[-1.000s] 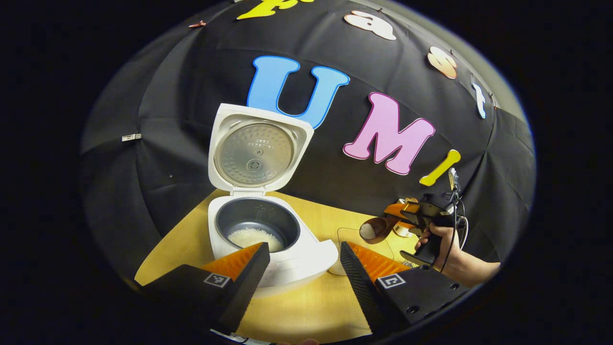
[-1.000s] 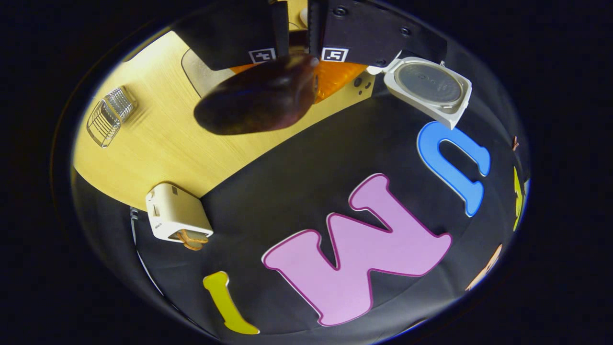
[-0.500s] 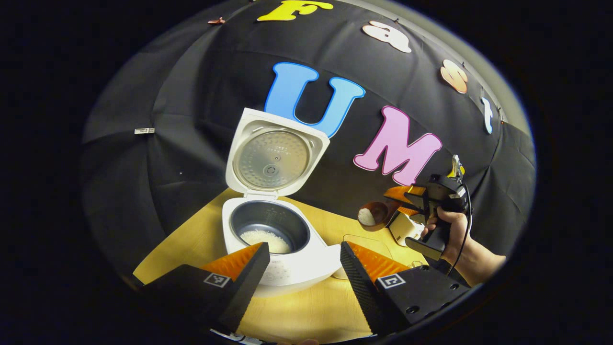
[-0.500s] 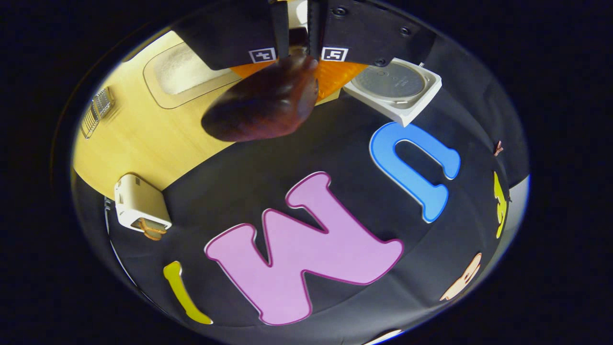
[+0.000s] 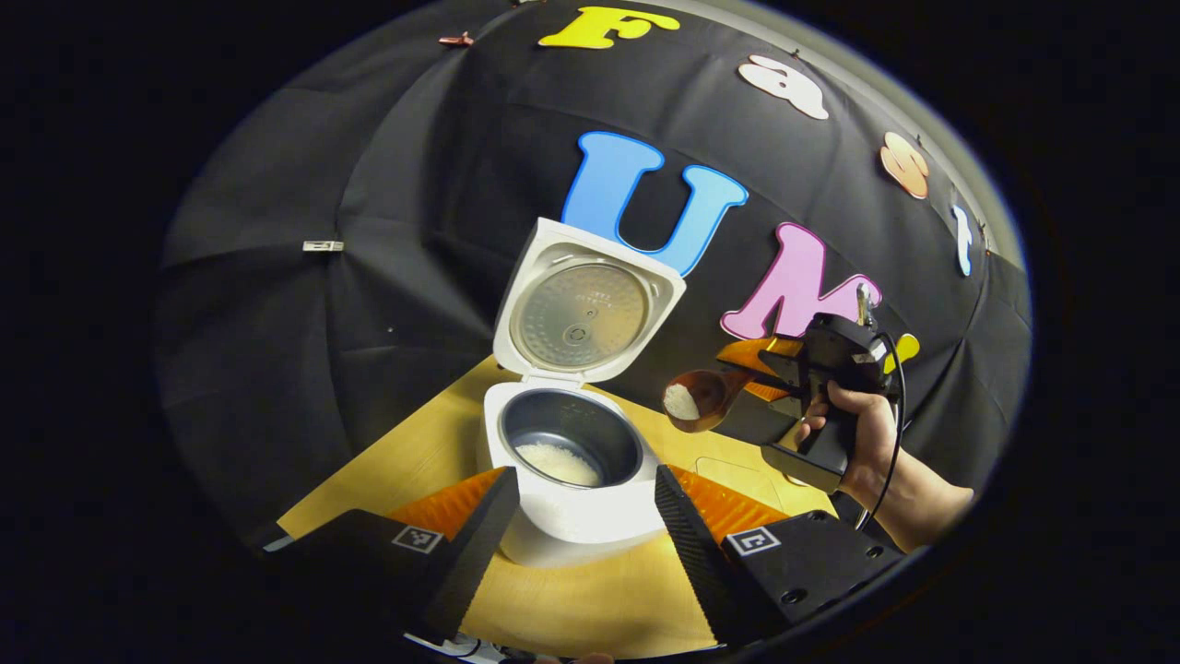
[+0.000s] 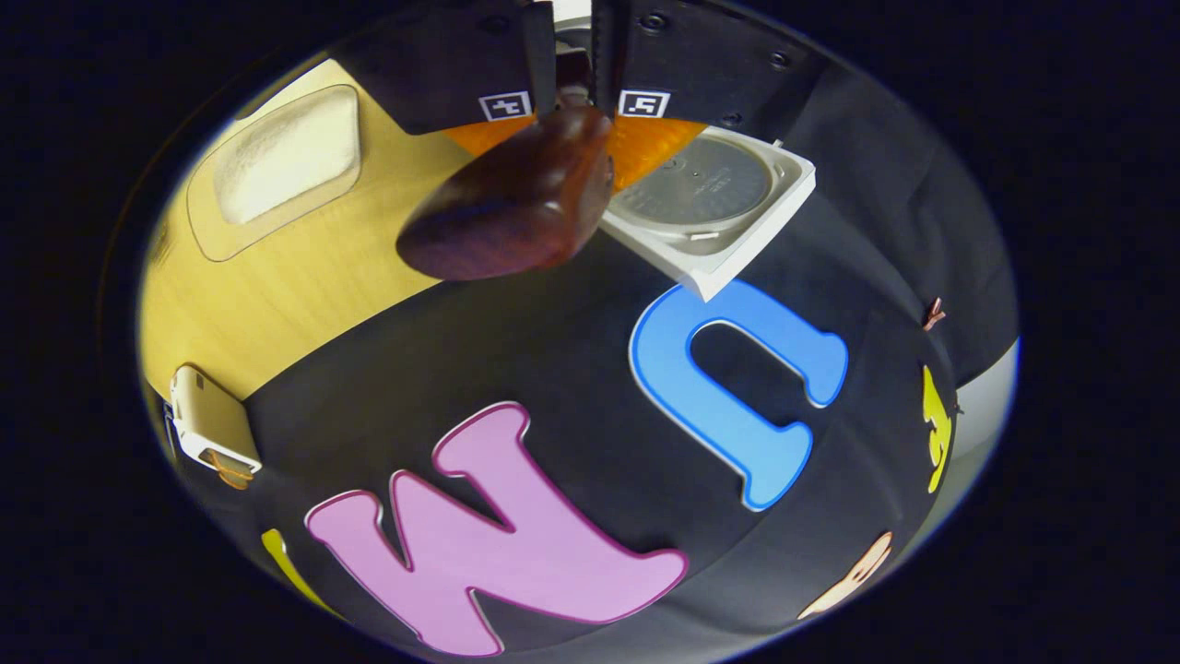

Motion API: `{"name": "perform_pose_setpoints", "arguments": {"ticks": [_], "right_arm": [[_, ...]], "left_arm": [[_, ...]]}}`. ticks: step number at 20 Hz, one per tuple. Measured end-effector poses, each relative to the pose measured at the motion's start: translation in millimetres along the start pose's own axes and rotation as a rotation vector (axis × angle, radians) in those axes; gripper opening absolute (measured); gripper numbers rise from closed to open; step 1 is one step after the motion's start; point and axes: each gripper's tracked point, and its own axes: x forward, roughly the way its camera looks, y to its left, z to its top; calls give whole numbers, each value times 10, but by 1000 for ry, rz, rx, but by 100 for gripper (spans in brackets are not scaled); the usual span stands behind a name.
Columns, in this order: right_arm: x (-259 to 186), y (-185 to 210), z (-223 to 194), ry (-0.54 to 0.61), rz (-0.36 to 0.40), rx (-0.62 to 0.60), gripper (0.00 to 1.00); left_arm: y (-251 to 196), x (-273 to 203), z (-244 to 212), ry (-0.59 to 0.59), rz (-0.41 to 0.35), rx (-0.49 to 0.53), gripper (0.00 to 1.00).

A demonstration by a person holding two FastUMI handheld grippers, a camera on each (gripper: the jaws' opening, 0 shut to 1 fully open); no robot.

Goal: Close the left gripper, press the button to open the rice cooker; take a wooden spoon from the chopstick holder with the right hand, scoop a spoonful of rice and pour it into the rice cooker, then put the wooden spoon back into the chopstick holder.

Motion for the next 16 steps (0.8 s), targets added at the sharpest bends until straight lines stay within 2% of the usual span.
{"name": "perform_pose_setpoints", "arguments": {"ticks": [5,6,7,8,9,10,14,16], "right_arm": [[233,297,-329,38,35,-157,19],[270,339,-397,53,44,-175,19],[312,365,-449,63,49,-197,19],[347,388,-486,67,50,-223,19],[380,403,-516,67,53,-254,19],[407,417,-544,62,53,-287,19],[500,484,-653,44,73,-394,19],[510,523,-723,29,91,-494,19]], "left_arm": [[178,-24,20,-10,34,-21,96],[208,-38,25,-9,40,-26,92],[239,-28,17,-9,46,-31,96],[273,-28,13,-7,52,-35,95],[298,-39,16,-6,58,-36,92],[319,-54,23,-8,62,-38,96],[424,-37,27,-15,89,-45,96],[452,-46,46,-20,96,-55,95]]}}
